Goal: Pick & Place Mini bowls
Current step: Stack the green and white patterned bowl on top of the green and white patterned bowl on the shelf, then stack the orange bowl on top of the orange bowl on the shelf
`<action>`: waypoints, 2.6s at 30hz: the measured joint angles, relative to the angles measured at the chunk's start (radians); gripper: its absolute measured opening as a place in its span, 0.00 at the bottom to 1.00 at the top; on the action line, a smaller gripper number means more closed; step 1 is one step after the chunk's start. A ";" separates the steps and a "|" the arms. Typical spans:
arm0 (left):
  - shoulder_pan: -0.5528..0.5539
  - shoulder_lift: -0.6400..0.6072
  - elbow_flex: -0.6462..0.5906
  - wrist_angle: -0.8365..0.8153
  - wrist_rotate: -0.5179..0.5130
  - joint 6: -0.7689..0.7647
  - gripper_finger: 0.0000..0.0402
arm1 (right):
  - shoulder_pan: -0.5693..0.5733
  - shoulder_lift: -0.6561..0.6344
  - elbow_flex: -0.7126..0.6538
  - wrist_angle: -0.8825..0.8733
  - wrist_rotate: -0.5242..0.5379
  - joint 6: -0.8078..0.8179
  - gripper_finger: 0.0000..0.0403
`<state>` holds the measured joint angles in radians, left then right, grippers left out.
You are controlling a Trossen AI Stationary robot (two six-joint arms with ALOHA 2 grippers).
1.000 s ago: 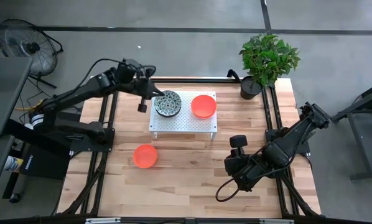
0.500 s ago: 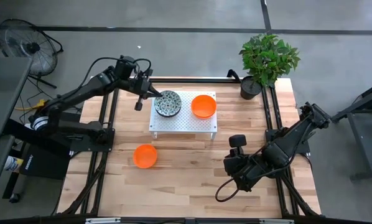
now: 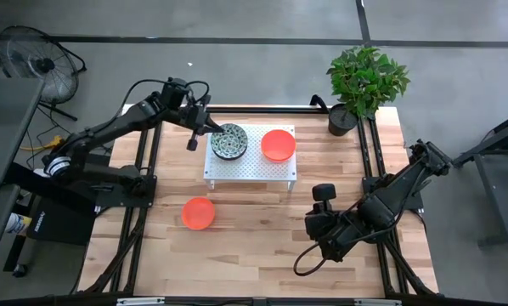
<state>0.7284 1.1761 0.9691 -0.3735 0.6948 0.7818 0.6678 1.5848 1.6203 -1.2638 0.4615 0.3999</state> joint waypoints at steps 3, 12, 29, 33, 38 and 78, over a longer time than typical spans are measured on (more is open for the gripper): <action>0.000 0.019 0.000 0.000 -0.005 0.000 0.00 | 0.000 0.000 0.000 0.002 -0.007 0.004 0.32; 0.000 0.040 0.000 -0.032 -0.029 -0.001 0.00 | 0.000 0.000 0.000 0.002 -0.007 0.003 0.32; -0.002 -0.081 0.000 -0.041 -0.025 -0.030 0.00 | -0.001 0.000 0.000 0.010 -0.004 0.009 0.32; -0.002 -0.153 0.001 -0.130 -0.025 -0.030 0.00 | -0.001 0.000 0.000 0.012 -0.004 0.011 0.32; -0.002 -0.238 0.001 -0.356 -0.024 -0.044 0.00 | -0.001 0.000 0.000 0.016 0.000 0.012 0.32; -0.914 -0.474 -0.359 -0.566 -0.363 -0.794 0.00 | -0.066 0.000 0.000 -0.013 -0.060 0.046 0.32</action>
<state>-0.1859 0.7025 0.6102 -0.9394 0.3321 -0.0125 0.6018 1.5848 1.6203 -1.2770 0.4015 0.4461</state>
